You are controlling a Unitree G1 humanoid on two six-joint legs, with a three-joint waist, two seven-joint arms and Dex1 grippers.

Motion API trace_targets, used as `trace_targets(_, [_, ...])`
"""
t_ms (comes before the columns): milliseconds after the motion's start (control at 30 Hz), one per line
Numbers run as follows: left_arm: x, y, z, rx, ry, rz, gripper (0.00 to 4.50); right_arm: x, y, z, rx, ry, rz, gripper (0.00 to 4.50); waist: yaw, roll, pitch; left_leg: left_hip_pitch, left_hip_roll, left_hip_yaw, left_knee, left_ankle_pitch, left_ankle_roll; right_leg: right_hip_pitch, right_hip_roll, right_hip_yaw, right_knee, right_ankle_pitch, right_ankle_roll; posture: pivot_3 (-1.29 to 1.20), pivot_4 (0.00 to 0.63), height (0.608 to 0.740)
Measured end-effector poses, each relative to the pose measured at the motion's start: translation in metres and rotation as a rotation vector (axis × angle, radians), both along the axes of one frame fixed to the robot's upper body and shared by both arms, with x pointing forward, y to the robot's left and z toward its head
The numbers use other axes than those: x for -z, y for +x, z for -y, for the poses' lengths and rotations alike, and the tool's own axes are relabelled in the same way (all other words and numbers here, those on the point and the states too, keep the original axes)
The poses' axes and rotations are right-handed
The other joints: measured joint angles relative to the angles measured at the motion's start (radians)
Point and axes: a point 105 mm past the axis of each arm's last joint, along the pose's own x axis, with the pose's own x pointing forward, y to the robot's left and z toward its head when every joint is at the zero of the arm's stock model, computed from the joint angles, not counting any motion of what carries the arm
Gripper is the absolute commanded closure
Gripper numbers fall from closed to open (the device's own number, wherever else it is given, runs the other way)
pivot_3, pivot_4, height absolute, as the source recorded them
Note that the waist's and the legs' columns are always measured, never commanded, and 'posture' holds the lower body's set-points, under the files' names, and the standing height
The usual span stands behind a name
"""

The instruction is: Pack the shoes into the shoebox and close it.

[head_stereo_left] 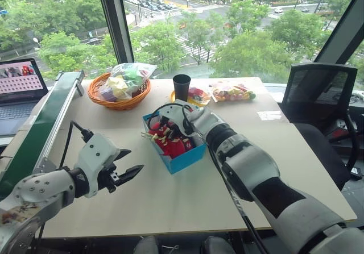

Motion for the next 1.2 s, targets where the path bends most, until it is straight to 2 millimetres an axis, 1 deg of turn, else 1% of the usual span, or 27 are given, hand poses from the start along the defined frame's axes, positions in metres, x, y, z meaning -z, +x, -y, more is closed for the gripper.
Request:
trace_targets(33, [0.0,0.001,0.0,-0.001,0.0,0.002,1.56,0.0,-0.001,-0.002,-0.009,0.002,-0.003,3.06,-0.002,-0.001,-0.001,-0.001,0.001,0.0,-0.001,-0.001,0.0,-0.001,0.001,0.0,-0.001,0.0,0.0,0.0,0.15,0.737])
trace_targets(100, [-0.002,0.002,0.0,0.002,-0.001,0.008,1.56,0.001,-0.003,-0.005,-0.012,0.001,-0.002,2.49,-0.008,-0.002,-0.002,-0.008,0.002,-0.001,-0.001,-0.003,-0.001,-0.002,-0.001,0.001,-0.004,0.0,-0.001,0.0,0.15,0.737])
trace_targets(133, [-0.002,0.002,0.001,0.002,-0.001,0.009,1.56,0.003,-0.003,-0.006,-0.012,-0.002,-0.002,2.13,-0.012,-0.002,-0.001,-0.009,0.003,-0.001,-0.003,-0.003,-0.001,-0.003,-0.001,0.001,-0.007,0.0,-0.001,0.0,0.15,0.737])
trace_targets(200, [-0.002,0.002,0.0,0.002,-0.001,0.008,1.56,0.005,-0.003,-0.007,-0.006,-0.006,0.005,1.5,-0.016,-0.002,-0.001,-0.009,0.001,-0.001,-0.009,-0.003,-0.002,-0.003,-0.004,0.002,-0.01,0.0,-0.001,0.0,0.15,0.737])
trace_targets(233, [-0.002,0.002,0.0,0.002,-0.001,0.008,1.56,0.004,-0.003,-0.006,-0.002,-0.005,0.008,1.09,-0.017,-0.002,-0.001,-0.009,0.0,-0.001,-0.011,-0.003,-0.002,-0.003,-0.006,0.002,-0.01,-0.001,-0.001,0.0,0.15,0.737])
trace_targets(333, [-0.002,0.002,0.001,0.003,-0.001,0.008,1.56,-0.001,0.0,-0.007,0.016,0.022,0.011,0.11,-0.022,-0.002,-0.001,-0.009,0.0,-0.001,-0.015,-0.003,-0.002,-0.003,-0.008,0.001,-0.014,-0.001,-0.002,0.0,0.15,0.737])
trace_targets(367, [-0.002,0.002,0.001,0.004,-0.001,0.008,1.56,-0.001,0.0,-0.007,0.025,0.033,0.004,0.04,-0.022,-0.001,-0.001,-0.009,0.0,-0.001,-0.016,-0.003,-0.002,-0.004,-0.008,0.001,-0.014,-0.001,-0.002,0.0,0.15,0.737])
trace_targets(433, [-0.001,0.002,0.002,0.007,-0.001,0.005,1.56,-0.003,0.0,-0.007,0.046,0.056,-0.017,0.04,-0.024,-0.001,0.0,-0.011,0.0,-0.001,-0.016,-0.003,-0.003,-0.005,-0.008,0.001,-0.015,-0.001,-0.002,0.0,0.15,0.737])
trace_targets(533, [-0.001,0.003,0.003,0.013,-0.002,0.003,1.56,-0.011,0.002,-0.008,0.07,0.094,-0.031,0.04,-0.025,-0.001,0.0,-0.022,0.0,-0.001,-0.016,-0.001,-0.004,-0.016,-0.008,0.002,-0.013,-0.001,-0.003,0.0,0.15,0.737])
trace_targets(600, [-0.001,0.005,0.002,0.01,-0.002,0.002,1.56,-0.019,0.004,-0.007,0.097,0.135,-0.051,0.04,-0.025,-0.003,0.003,-0.026,0.0,-0.001,-0.014,0.0,-0.003,-0.02,-0.008,0.001,-0.01,-0.001,-0.003,0.0,0.15,0.737])
trace_targets(700, [-0.001,0.005,0.002,0.013,0.0,0.0,1.56,-0.033,0.009,-0.001,0.136,0.197,-0.075,0.04,-0.024,-0.001,0.018,-0.028,0.0,-0.001,-0.014,0.003,0.0,-0.021,-0.008,0.0,-0.01,-0.001,-0.003,0.0,0.15,0.737])
trace_targets(767, [0.0,0.005,0.002,0.018,-0.001,-0.004,1.56,-0.043,0.01,0.0,0.129,0.226,-0.079,0.04,-0.024,-0.001,0.023,-0.035,-0.001,-0.001,-0.014,0.006,0.004,-0.028,-0.007,-0.001,-0.009,-0.001,-0.003,0.0,0.15,0.737])
trace_targets(800, [0.0,0.005,0.003,0.022,-0.001,-0.006,1.56,-0.049,0.011,0.001,0.121,0.231,-0.074,0.04,-0.024,-0.001,0.023,-0.039,-0.001,-0.001,-0.013,0.008,0.003,-0.033,-0.007,0.0,-0.008,0.0,-0.002,0.0,0.15,0.737])
trace_targets(833, [0.0,0.005,0.003,0.024,0.0,-0.007,1.56,-0.054,0.012,0.002,0.113,0.235,-0.071,0.04,-0.024,-0.001,0.024,-0.044,-0.001,0.0,-0.011,0.012,-0.003,-0.037,-0.006,-0.001,-0.007,0.0,-0.002,0.0,0.15,0.737])
trace_targets(867, [0.0,0.004,0.003,0.029,0.004,-0.011,1.56,-0.062,0.013,0.005,0.094,0.241,-0.068,0.04,-0.024,-0.002,0.025,-0.048,-0.001,0.0,-0.01,0.012,-0.002,-0.041,-0.004,-0.001,-0.008,0.0,-0.001,0.0,0.15,0.737])
trace_targets(933, [0.0,0.004,0.002,0.038,0.016,-0.018,1.56,-0.078,0.013,0.008,0.039,0.243,-0.047,0.04,-0.023,-0.002,0.025,-0.053,0.0,0.001,-0.009,0.012,-0.002,-0.045,0.0,-0.001,-0.006,0.001,0.0,0.0,0.15,0.737])
trace_targets(967, [0.0,0.004,0.002,0.043,0.019,-0.021,1.56,-0.085,0.013,0.009,0.001,0.234,-0.025,0.04,-0.023,-0.002,0.025,-0.054,0.0,0.003,-0.009,0.012,-0.002,-0.047,0.005,-0.002,-0.006,0.002,0.001,0.0,0.15,0.737])
trace_targets(1033, [0.001,0.003,0.002,0.053,0.025,-0.027,1.56,-0.1,0.012,0.01,-0.077,0.22,0.023,0.04,-0.025,-0.002,0.025,-0.059,0.0,0.004,-0.007,0.012,-0.002,-0.052,0.006,-0.001,-0.005,0.002,0.002,0.0,0.15,0.737])
trace_targets(1100, [0.001,0.003,0.002,0.057,0.023,-0.032,1.56,-0.106,0.011,0.012,-0.121,0.215,0.041,0.04,-0.024,-0.002,0.026,-0.061,0.001,0.004,-0.003,0.012,-0.002,-0.053,0.007,-0.001,-0.003,0.002,0.002,0.0,0.15,0.737])
trace_targets(1200, [0.0,0.004,0.003,0.063,0.02,-0.033,1.56,-0.11,0.009,0.015,-0.181,0.171,0.075,0.81,-0.023,-0.003,0.03,-0.061,0.001,0.004,0.002,0.012,-0.001,-0.053,0.007,0.0,0.001,0.002,0.002,0.0,0.15,0.737])
